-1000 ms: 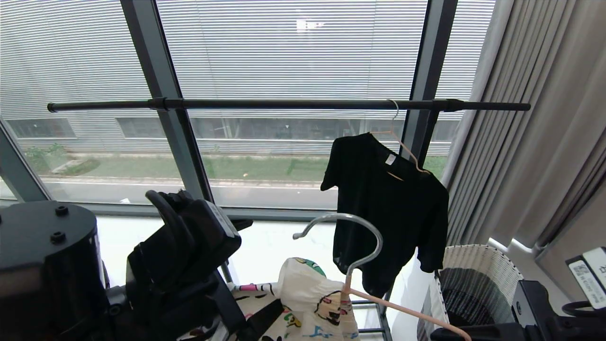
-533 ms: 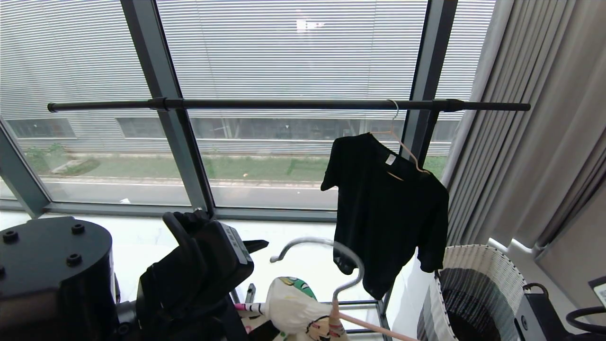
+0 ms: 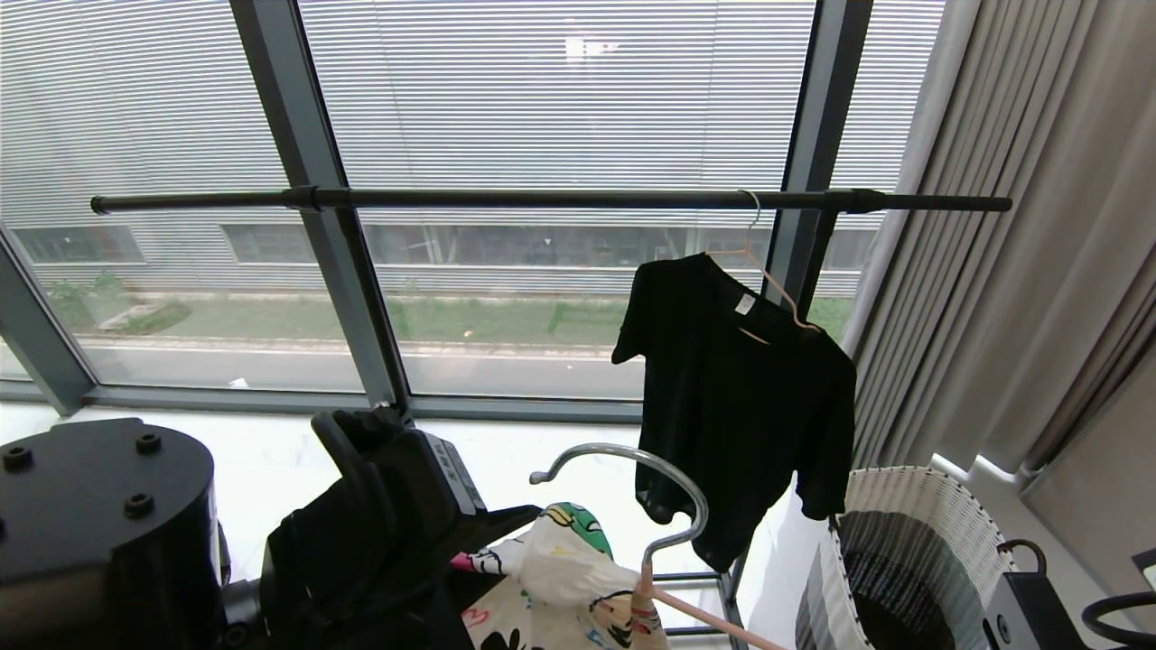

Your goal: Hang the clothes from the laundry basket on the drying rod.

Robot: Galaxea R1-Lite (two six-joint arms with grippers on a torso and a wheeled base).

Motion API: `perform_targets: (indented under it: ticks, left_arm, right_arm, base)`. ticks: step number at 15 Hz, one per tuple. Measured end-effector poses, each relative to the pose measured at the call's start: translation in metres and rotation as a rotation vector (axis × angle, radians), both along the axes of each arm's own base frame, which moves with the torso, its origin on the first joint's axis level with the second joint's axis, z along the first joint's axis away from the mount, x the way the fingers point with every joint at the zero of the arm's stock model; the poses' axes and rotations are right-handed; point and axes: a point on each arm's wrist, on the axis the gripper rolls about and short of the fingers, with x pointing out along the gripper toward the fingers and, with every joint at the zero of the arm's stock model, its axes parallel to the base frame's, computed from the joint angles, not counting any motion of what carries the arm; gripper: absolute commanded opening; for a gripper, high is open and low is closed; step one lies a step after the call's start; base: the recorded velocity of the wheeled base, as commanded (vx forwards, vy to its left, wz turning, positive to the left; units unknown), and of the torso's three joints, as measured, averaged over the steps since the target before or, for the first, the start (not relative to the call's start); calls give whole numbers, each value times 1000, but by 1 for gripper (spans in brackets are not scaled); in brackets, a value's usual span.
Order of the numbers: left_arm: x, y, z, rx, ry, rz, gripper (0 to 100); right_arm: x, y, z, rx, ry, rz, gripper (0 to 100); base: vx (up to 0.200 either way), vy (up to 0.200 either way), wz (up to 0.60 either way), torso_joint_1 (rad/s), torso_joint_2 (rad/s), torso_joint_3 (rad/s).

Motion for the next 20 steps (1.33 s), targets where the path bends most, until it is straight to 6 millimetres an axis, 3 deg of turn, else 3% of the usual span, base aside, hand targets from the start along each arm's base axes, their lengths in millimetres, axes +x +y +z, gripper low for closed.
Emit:
perform_targets:
  ticks: [7,15,20]
  left_arm:
    - [-2,4,-3,4,4,13,0]
    - [1,31,-11,110,-78,216,0]
    - [18,46,23,12,-160,357,0]
  right_arm:
    - [7,-13,0,-24,-27,-123,100]
    - [23,-23,-1,-31,-23,-254,100]
    - [26,-24,-20,-90,67,-294,100]
  base:
    - [0,0,0,0,0,0]
    - [0,0,0,0,0,0]
    - [0,0,0,0,0,0]
